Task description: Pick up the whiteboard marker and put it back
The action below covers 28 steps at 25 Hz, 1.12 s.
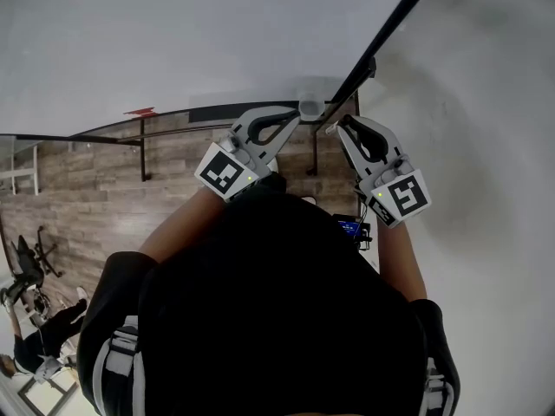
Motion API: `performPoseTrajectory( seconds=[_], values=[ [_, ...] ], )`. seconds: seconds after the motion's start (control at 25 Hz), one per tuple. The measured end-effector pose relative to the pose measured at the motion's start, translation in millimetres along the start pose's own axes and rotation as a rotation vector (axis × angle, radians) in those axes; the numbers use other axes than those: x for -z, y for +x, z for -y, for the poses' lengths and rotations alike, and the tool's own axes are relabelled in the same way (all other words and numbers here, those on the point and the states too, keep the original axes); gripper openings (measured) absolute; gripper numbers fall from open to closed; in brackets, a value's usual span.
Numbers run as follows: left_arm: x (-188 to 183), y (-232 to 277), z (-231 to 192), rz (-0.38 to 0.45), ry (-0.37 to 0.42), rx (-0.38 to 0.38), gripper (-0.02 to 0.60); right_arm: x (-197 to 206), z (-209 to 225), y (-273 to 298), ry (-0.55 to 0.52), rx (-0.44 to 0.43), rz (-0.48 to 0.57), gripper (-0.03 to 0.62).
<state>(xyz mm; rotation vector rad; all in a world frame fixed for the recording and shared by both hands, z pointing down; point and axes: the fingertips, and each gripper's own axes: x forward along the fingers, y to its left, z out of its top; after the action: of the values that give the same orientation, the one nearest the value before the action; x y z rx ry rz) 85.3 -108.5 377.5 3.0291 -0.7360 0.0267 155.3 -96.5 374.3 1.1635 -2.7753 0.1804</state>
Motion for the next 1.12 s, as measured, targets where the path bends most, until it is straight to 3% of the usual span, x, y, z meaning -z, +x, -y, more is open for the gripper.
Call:
performPoseTrajectory(
  seconds=[1.12],
  values=[
    [5.4, 2.5, -6.9, -0.002, -0.017, -0.005, 0.003, 6.9, 9.4, 8.0, 0.032, 0.03, 0.004, 0.063]
  ],
)
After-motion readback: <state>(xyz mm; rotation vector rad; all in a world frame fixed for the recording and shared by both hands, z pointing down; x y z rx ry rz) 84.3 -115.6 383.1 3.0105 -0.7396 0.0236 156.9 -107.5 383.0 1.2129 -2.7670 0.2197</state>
